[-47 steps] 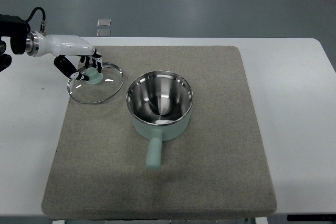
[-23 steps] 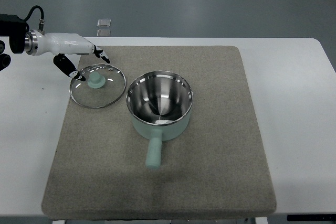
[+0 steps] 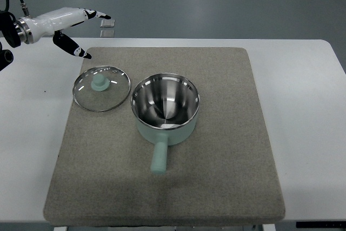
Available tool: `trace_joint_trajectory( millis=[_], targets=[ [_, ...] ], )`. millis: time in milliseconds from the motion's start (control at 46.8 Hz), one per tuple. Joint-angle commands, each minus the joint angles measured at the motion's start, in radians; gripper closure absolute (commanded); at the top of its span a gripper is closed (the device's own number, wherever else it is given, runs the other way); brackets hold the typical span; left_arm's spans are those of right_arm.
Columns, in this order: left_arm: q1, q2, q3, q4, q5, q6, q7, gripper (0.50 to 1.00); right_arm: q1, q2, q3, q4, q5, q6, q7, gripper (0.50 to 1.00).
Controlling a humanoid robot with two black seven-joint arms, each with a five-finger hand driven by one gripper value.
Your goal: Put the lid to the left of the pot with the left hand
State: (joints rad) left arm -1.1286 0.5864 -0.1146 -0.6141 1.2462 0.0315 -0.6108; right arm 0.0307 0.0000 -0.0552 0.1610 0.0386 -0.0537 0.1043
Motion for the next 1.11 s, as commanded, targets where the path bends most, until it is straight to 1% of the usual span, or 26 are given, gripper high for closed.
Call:
trace_joint_trajectory(
  millis=[0, 192, 278, 470, 662, 876, 961, 1025, 1089],
  targets=[
    [0.026, -0.036, 0.003, 0.071, -0.117, 0.031, 0.0, 0.538, 0.0, 0.0, 0.0, 0.0, 0.0, 0.0, 0.0, 0.579],
    [0.047, -0.129, 0.004, 0.23, -0.327, 0.044, 0.0, 0.54, 0.0, 0.0, 0.0, 0.0, 0.0, 0.0, 0.0, 0.576],
    [0.047, -0.166, 0.001, 0.283, -0.402, 0.047, 0.0, 0.544, -0.002, 0.0, 0.0, 0.0, 0.0, 0.0, 0.0, 0.576],
    [0.05, -0.192, 0.001, 0.306, -0.58, 0.056, 0.0, 0.555, 0.0, 0.0, 0.0, 0.0, 0.001, 0.0, 0.0, 0.576],
    [0.05, -0.257, 0.001, 0.396, -0.801, 0.047, 0.0, 0.553, 0.0, 0.0, 0.0, 0.0, 0.0, 0.0, 0.0, 0.576],
    [0.053, -0.307, -0.002, 0.427, -1.048, 0.05, 0.0, 0.553, 0.0, 0.0, 0.0, 0.0, 0.0, 0.0, 0.0, 0.576],
    [0.078, -0.335, -0.005, 0.438, -1.119, 0.047, 0.0, 0.551, 0.0, 0.0, 0.0, 0.0, 0.0, 0.0, 0.0, 0.577],
    [0.084, -0.346, -0.017, 0.439, -1.172, 0.044, 0.016, 0.553, 0.0, 0.0, 0.0, 0.0, 0.0, 0.0, 0.0, 0.576],
    [0.098, -0.347, -0.025, 0.439, -1.215, 0.041, 0.017, 0.561, 0.0, 0.0, 0.0, 0.0, 0.001, 0.0, 0.0, 0.576]
  ],
)
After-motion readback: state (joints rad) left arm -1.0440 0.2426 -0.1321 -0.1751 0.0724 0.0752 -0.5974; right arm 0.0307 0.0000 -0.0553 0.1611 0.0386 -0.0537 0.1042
